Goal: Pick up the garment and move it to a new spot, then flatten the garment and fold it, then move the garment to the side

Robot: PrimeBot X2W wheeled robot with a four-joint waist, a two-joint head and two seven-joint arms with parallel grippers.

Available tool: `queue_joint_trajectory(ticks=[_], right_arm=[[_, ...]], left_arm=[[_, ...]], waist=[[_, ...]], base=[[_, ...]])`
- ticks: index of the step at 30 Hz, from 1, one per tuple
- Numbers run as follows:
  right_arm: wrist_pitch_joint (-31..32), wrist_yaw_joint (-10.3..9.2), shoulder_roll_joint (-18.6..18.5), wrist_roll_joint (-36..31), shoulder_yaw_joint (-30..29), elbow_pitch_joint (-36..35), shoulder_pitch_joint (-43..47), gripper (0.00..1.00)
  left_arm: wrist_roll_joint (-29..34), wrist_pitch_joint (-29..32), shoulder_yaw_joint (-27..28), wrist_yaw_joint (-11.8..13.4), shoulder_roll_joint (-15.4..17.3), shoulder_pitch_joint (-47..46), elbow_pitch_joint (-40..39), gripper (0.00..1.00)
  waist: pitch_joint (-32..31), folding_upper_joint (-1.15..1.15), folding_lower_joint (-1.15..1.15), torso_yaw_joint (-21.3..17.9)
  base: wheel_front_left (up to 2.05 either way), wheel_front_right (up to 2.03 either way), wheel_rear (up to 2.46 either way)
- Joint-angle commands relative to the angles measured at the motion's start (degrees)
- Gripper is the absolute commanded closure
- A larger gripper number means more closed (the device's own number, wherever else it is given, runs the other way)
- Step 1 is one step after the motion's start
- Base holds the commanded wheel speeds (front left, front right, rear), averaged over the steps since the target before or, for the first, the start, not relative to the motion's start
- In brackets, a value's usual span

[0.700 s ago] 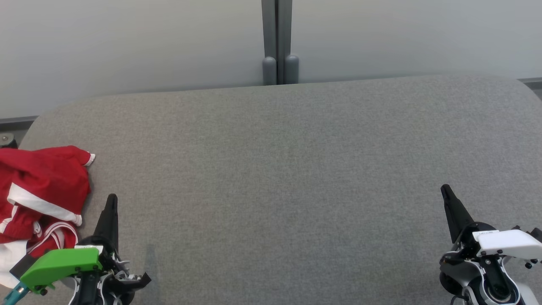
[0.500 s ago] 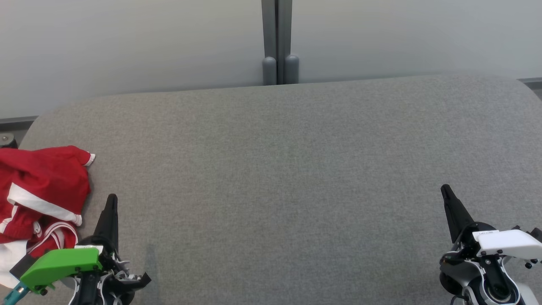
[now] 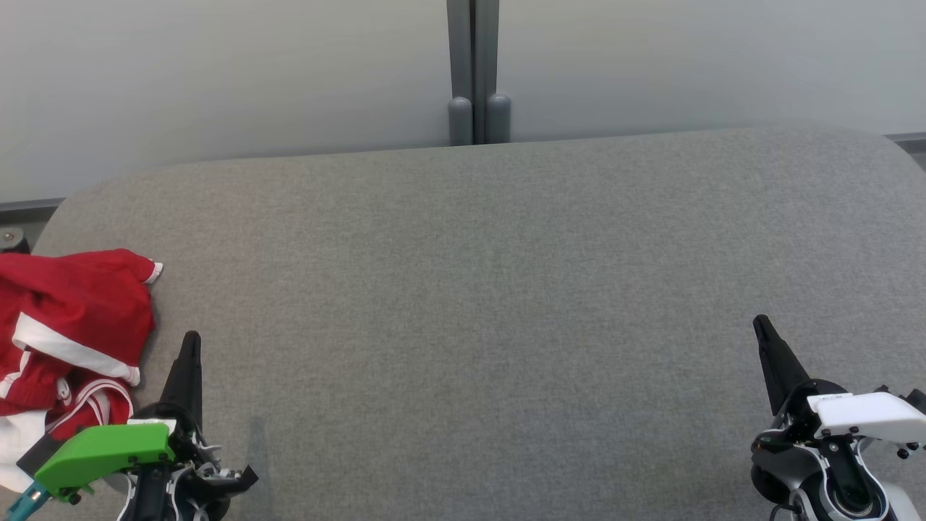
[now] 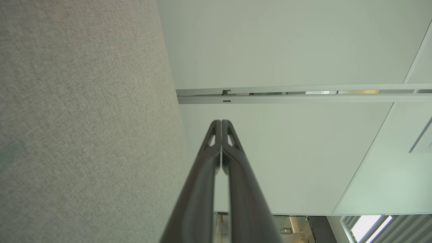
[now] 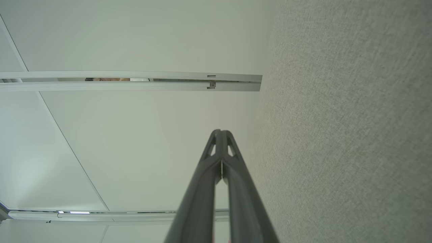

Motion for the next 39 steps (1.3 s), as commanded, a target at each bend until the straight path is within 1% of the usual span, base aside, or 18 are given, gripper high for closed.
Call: queue_joint_trajectory(ticks=[1, 24, 25, 26, 27, 34, 39], right_arm=[[0.2, 0.0, -0.3, 0.1, -0.1, -0.2, -0.4, 1.0], [0.2, 0.0, -0.3, 0.1, -0.1, -0.2, -0.4, 1.0], [0.0, 0.0, 0.0, 0.0, 0.0, 0.1, 0.0, 0.0], [0.0, 0.0, 0.1, 0.0, 0.0, 0.3, 0.1, 1.0], [0.0, -0.01, 0.3, 0.0, 0.0, 0.9, 0.7, 0.0], [-1.7, -0.02, -0.2, -2.0, 0.9, 0.6, 1.0, 0.0], [-3.3, -0.02, -1.4, -6.6, 1.7, 0.6, 0.6, 0.0]], left_arm=[[-0.2, 0.3, 0.1, -0.2, 0.0, -0.7, -0.2, 1.0], [-0.2, 0.3, 0.1, -0.2, 0.0, -0.7, -0.2, 1.0], [0.0, 0.0, 0.0, 0.0, 0.0, 0.0, 0.1, 0.0], [0.0, -0.1, 0.0, 0.0, 0.0, 0.1, 0.4, 1.0], [0.0, 0.0, 0.0, 0.0, -0.2, 0.5, 1.1, 0.0], [1.7, -1.8, -0.9, -0.1, 0.1, 0.5, 2.2, 0.0], [6.2, -3.3, -1.9, -0.3, 0.7, 0.2, 3.1, 0.0]], waist=[[0.0, 0.0, 0.0, 0.0], [0.0, 0.0, 0.0, 0.0], [0.0, 0.0, 0.0, 0.0], [0.0, 0.0, 0.0, 0.0], [0.0, 0.0, 0.0, 0.0], [0.1, 0.0, 0.0, 0.0], [0.1, 0.0, 0.0, 0.0]], base=[[0.0, 0.0, 0.0], [0.0, 0.0, 0.0], [0.0, 0.0, 0.0], [0.0, 0.0, 0.0], [0.0, 0.0, 0.0], [0.0, 0.0, 0.0], [0.0, 0.0, 0.0]])
